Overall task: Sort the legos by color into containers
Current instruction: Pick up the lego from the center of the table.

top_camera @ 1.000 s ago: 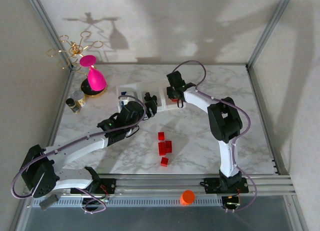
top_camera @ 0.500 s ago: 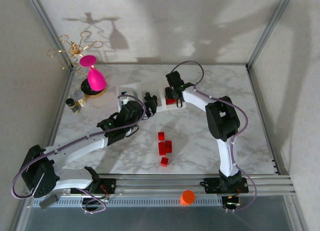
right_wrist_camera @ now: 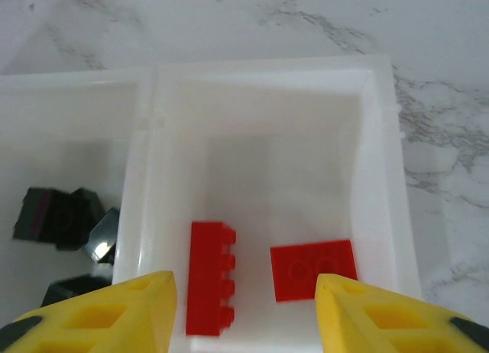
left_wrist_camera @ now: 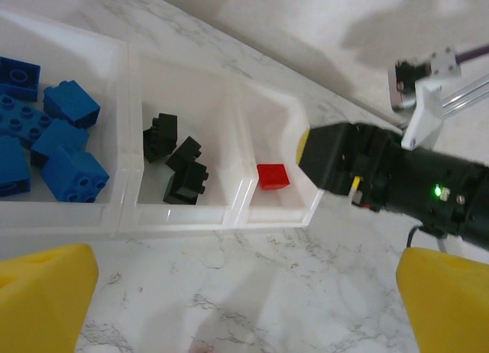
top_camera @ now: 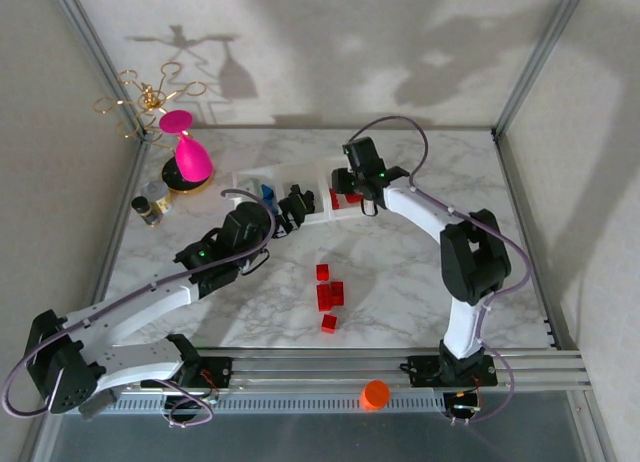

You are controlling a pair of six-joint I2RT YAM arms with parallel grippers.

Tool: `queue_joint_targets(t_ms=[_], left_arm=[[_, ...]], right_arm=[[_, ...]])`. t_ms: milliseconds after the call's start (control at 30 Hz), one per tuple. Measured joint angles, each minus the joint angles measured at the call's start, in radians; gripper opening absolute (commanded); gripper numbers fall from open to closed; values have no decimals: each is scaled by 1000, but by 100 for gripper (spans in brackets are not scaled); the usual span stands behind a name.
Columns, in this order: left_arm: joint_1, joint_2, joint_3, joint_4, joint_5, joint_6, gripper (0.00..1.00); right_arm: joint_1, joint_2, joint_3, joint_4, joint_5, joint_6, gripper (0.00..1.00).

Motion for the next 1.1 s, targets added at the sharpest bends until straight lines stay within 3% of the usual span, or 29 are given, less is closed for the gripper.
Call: queue_joint_targets(t_ms=[200,400,733,1100], left_arm=[[2,-110,-87,-13,12,-33,100],[2,-173,-188,-58,31,-72,100],[2,-275,-300,-98,29,-117,100],[2,-279,-332,-105,7,-143,100]], right_arm=[[43,-139,-177,-6,-3,27,56],[165,-225,-322,-29,-2,74,58],[382,-237,-454,-29,3,226,66],[449,-189,-464,-4,40,338,65]])
